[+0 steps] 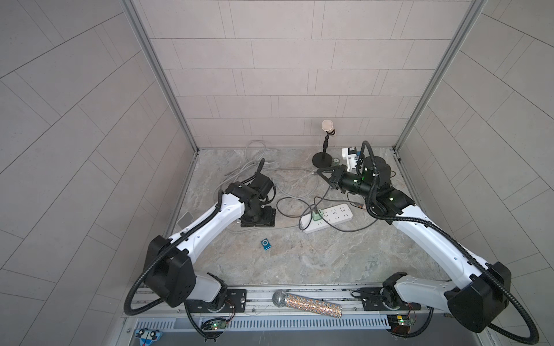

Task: Charge mp3
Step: Pick up the MP3 player from the center of the board.

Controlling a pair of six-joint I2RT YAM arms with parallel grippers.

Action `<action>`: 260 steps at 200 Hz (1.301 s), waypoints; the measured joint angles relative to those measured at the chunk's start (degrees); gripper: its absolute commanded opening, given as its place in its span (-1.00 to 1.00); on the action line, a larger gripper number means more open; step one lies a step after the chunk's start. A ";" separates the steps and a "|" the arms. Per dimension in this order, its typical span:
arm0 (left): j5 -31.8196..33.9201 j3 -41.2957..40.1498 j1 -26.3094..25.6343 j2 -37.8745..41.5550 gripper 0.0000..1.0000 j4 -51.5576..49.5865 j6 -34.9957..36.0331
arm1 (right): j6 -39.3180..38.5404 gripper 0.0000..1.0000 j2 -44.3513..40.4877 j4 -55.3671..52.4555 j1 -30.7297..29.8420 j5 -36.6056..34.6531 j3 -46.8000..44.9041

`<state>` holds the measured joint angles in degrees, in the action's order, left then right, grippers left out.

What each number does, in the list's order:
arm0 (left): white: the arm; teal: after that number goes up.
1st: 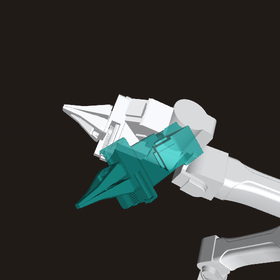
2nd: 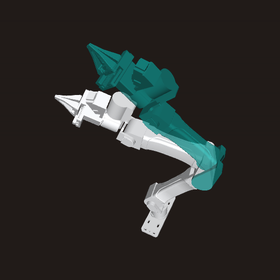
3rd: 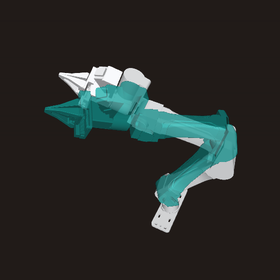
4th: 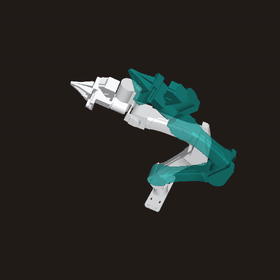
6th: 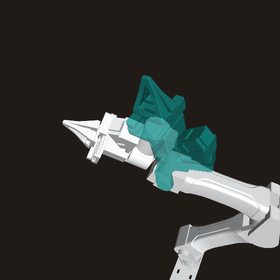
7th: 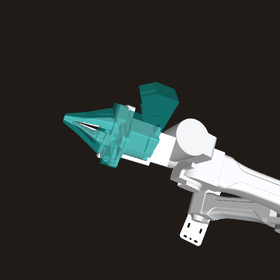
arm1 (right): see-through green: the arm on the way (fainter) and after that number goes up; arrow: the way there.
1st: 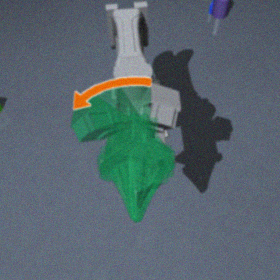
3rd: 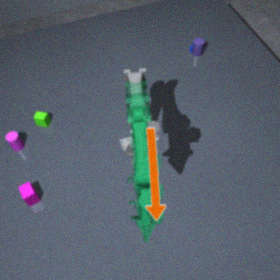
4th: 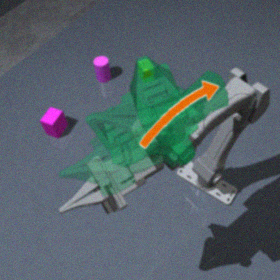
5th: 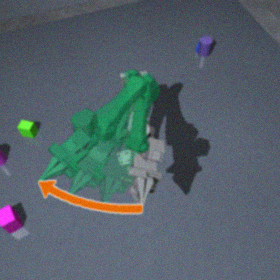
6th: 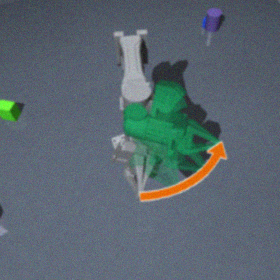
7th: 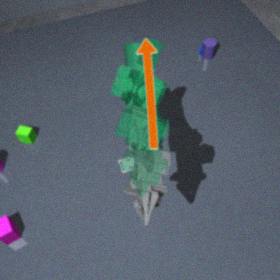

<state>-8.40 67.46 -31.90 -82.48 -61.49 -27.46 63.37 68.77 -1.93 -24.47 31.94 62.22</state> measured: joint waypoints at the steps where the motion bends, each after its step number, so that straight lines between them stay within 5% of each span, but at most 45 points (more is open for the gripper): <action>1: 0.04 -0.02 -0.09 -0.07 0.61 -0.07 0.02 | -0.02 -1.00 0.00 0.00 0.00 0.00 0.00; 55: 0.61 -5.92 -2.01 -4.15 0.36 1.92 -2.73 | -0.44 -1.00 -0.04 -0.96 0.07 0.50 0.00; 151: -2.99 -16.83 -1.55 -4.81 0.14 18.27 -23.61 | -1.33 -1.00 -3.72 -0.96 0.07 0.63 -0.74; 260: -1.75 -17.53 -0.02 -7.54 0.03 20.72 -26.58 | -3.43 -1.00 -4.90 -1.95 0.22 0.59 -1.92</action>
<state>-10.15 49.93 -31.92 -90.02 -40.77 -54.04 59.94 63.88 -3.88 -24.25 32.53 60.29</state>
